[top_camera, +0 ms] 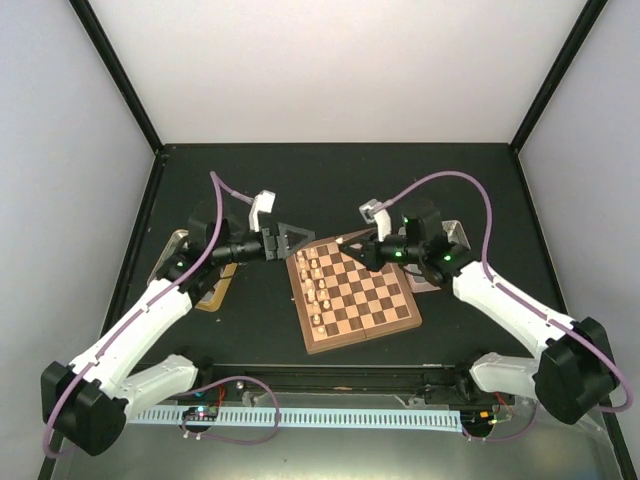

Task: Set up the chess pieces on the board
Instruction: Place the chess piece on the chessboard.

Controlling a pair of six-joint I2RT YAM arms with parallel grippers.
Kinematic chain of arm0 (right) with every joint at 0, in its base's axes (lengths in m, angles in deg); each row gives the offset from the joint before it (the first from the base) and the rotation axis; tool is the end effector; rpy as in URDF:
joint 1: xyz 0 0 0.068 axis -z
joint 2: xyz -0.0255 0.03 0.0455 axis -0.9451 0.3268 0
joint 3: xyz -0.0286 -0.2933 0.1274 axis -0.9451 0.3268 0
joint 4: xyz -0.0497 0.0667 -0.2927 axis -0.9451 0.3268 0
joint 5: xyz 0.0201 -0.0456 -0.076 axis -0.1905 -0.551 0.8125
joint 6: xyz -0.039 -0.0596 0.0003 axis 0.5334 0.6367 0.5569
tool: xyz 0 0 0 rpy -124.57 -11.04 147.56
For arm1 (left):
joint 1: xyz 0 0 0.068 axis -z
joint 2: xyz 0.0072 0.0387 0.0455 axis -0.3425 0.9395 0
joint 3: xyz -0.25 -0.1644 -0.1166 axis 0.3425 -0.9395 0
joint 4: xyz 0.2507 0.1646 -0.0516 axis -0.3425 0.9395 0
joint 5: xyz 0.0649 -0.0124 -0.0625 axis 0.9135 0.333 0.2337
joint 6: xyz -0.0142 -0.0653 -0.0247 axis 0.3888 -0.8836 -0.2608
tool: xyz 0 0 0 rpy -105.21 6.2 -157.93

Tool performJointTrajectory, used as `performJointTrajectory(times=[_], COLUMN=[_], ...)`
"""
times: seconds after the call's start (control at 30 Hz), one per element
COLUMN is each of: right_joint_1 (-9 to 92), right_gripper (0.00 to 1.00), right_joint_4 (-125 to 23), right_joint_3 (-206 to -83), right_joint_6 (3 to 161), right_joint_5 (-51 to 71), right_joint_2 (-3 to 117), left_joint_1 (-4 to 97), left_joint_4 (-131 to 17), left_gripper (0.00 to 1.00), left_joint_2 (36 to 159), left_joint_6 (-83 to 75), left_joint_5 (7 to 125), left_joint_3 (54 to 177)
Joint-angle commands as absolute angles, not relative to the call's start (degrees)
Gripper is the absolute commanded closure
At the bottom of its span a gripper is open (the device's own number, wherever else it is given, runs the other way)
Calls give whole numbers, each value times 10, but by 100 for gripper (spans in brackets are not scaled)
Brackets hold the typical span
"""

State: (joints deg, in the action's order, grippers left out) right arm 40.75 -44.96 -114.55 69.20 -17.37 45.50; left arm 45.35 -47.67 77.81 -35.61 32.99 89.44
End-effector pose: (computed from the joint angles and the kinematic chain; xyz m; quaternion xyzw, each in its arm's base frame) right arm 0.2474 0.1823 0.2845 -0.2246 0.8108 0.4335 0.3229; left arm 0.2126 -0.1436 0.3470 0.0905 0.7762 -0.5479 0.2985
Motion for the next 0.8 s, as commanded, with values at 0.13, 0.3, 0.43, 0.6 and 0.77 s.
performJointTrajectory(times=[0.13,0.3,0.43,0.6,0.77], right_joint_1=[312,289,282,282,281], right_gripper=[98,98,98,98,97], right_joint_4=[-415,-373,-362,-361,-381], right_joint_3=[-1234,-1269,-1281,-1285,-1286], right_joint_6=[779,803,813,811,784], right_joint_5=[-242,-214,-208,-196,-167], right_joint_2=[458,472,481,485,485], left_joint_1=[472,478,480,481,484], left_joint_4=[-519,-515,-519,-518,-517], left_gripper=[30,47,56,75,83], left_joint_2=[806,817,822,830,835], left_joint_6=[-423,-432,-436,-437,-431], left_joint_5=[257,252,250,242,237], left_joint_3=[898,897,895,893,891])
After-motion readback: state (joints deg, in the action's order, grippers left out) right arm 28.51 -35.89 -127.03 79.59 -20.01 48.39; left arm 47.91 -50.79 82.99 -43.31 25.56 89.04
